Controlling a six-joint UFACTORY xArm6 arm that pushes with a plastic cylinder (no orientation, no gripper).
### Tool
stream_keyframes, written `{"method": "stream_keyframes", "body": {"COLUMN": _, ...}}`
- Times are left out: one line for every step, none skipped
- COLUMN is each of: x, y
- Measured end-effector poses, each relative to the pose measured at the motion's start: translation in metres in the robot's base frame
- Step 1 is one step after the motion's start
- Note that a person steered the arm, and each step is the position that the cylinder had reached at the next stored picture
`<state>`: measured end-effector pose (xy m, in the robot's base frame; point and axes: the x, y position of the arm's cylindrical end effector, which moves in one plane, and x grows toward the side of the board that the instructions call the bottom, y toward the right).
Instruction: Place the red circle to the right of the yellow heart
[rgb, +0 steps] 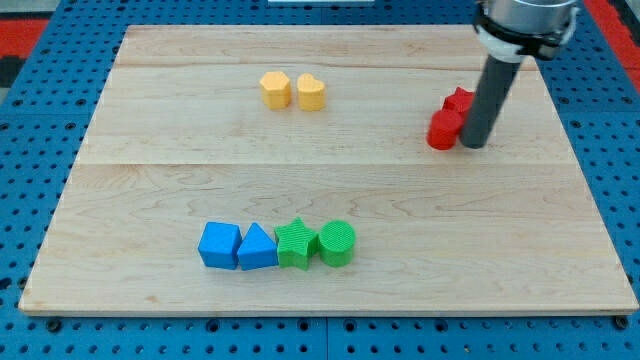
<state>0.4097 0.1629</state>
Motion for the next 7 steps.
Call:
{"method": "stream_keyframes", "body": {"x": -0.015, "y": -0.024}}
{"method": "stream_keyframes", "body": {"x": -0.024, "y": -0.045}}
{"method": "stream_keyframes", "body": {"x": -0.014, "y": -0.057}}
{"method": "stream_keyframes", "body": {"x": -0.031, "y": -0.077}}
{"method": "stream_keyframes", "body": {"x": -0.044, "y": -0.082}}
{"method": "stream_keyframes", "body": {"x": -0.047, "y": -0.084}}
{"method": "stream_keyframes", "body": {"x": -0.015, "y": -0.084}}
